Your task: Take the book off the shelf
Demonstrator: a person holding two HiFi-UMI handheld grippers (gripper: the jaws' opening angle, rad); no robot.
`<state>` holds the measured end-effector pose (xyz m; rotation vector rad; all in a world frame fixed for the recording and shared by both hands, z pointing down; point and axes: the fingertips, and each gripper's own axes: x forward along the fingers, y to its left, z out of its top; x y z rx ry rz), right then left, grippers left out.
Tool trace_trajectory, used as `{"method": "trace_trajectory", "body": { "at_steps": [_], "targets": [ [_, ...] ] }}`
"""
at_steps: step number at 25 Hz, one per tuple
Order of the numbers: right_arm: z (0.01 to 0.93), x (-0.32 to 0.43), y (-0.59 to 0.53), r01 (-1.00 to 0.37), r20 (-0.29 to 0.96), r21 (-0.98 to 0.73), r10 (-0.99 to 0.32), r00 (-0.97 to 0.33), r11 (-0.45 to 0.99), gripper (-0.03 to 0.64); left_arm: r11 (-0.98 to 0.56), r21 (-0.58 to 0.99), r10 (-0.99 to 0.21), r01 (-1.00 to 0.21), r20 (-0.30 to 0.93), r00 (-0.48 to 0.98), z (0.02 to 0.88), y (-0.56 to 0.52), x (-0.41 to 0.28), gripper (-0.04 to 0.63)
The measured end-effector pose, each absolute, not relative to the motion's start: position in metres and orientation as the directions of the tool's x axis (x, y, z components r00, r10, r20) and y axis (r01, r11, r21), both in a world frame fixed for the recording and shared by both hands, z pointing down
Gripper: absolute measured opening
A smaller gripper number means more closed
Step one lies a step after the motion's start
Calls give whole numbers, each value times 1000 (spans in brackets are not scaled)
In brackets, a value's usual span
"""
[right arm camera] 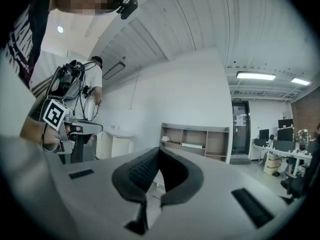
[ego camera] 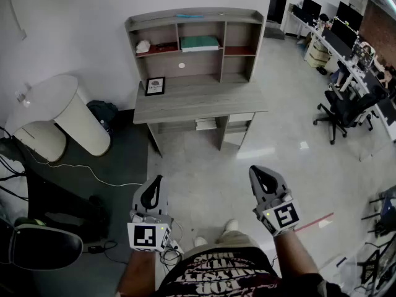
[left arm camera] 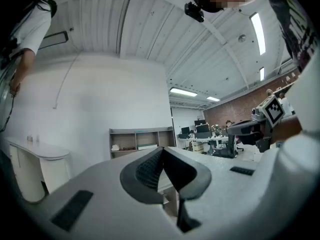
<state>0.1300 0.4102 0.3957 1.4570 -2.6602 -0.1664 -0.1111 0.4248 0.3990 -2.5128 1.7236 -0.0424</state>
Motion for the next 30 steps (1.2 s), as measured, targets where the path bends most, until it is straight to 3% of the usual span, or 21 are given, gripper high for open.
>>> {"method": "trace_trajectory", "body": {
  "at_steps": [9, 18, 30],
  "targets": [
    [407, 132, 401, -853, 15, 58, -855, -519, 519, 3, -336, -118, -942, -934, 26, 336, 416, 416, -124, 6],
    [413, 132, 365, -852, 41, 74, -855, -517, 519, 3, -322, -139, -947, -937, 32, 320, 424, 379, -133, 6],
    [434, 148, 282, -854, 92, 46, -853, -513, 519, 3, -354, -98, -934, -930, 81, 347, 439, 294, -104, 6]
  ]
}}
